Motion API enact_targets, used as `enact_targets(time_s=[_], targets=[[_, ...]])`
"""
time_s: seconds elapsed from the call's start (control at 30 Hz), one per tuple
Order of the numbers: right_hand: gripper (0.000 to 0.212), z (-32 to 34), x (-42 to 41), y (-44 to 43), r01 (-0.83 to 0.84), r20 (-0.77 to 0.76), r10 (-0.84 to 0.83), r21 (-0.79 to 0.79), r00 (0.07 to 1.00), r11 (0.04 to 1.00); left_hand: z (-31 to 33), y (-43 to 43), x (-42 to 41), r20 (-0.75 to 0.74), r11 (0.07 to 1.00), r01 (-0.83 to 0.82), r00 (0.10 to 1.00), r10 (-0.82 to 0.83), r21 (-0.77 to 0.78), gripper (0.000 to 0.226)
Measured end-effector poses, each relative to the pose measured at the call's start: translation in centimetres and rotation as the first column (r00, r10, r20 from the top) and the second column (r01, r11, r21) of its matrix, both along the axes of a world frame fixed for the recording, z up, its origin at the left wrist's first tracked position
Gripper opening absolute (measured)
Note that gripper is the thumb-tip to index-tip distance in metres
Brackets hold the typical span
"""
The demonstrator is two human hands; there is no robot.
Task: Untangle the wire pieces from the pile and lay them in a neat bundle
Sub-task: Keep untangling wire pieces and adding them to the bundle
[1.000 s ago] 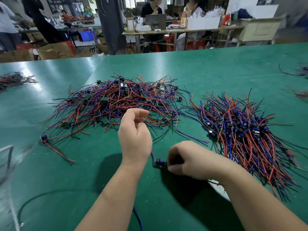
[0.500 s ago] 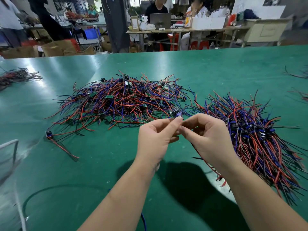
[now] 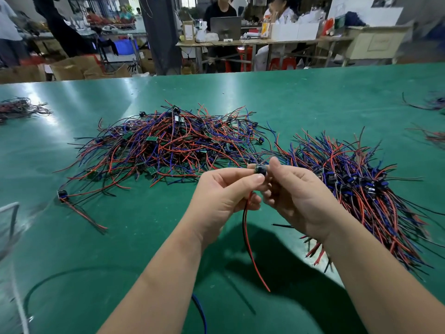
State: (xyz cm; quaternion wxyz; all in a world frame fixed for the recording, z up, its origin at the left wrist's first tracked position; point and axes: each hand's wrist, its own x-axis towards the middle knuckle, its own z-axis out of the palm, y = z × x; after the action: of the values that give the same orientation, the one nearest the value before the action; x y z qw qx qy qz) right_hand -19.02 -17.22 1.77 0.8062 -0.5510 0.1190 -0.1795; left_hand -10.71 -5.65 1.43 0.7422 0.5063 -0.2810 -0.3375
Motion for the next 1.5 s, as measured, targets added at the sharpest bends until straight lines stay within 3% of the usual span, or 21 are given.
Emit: enact_targets(time_s=[0.23,0.37,0.6,0.83,1.2,1.3,1.37,1.5], targets=[[0.013,0.3,-0.5,-1.1,-0.009,0.000,0.009,-0.011,1.000,1.000,-0.2,0.0,0.2,0.009,0.999,-0.024,1.000,0.024,-0.036,0.020],[0.029,0.2,-0.5,-0.9,-0.051,-0.130,0.038,-0.103,0.991,0.993,-0.1,0.0,0.2,0.006,0.999,-0.007,1.000,0.007,-0.038,0.029],[0.033,0.2,-0.6,-1.6,-0.148,-0.044,0.146,-0.036,0.988,0.988,0.2,0.4,0.3,-0.003,0.997,0.068,0.998,-0.068,-0.023,0.041],[0.023,0.2,-0.5,-1.5,-0.103,0.145,0.099,0.023,0.984,0.994,0.0,0.2,0.4,0.006,0.999,0.035,0.999,-0.035,0.009,0.013],[0.007,0.3,-0.2,-1.8,0.136,0.048,-0.136,-0.009,0.990,0.991,-0.5,0.2,0.2,0.217,0.984,0.040,0.973,-0.078,0.176,0.005],[0.012,0.5,-0.5,-3.4,0.281,0.004,-0.281,0.003,0.960,0.960,-0.7,0.3,0.2,0.295,0.959,0.064,0.944,-0.148,0.276,0.004],[0.003,0.6,-0.9,-4.7,0.376,-0.012,-0.376,0.039,0.927,0.926,-0.8,0.4,0.2,0.316,0.932,0.102,0.923,-0.219,0.348,0.004],[0.014,0.3,-1.5,-6.0,0.466,-0.037,-0.464,0.056,0.885,0.883,-1.1,0.5,0.0,0.290,0.875,0.185,0.896,-0.337,0.447,0.017]])
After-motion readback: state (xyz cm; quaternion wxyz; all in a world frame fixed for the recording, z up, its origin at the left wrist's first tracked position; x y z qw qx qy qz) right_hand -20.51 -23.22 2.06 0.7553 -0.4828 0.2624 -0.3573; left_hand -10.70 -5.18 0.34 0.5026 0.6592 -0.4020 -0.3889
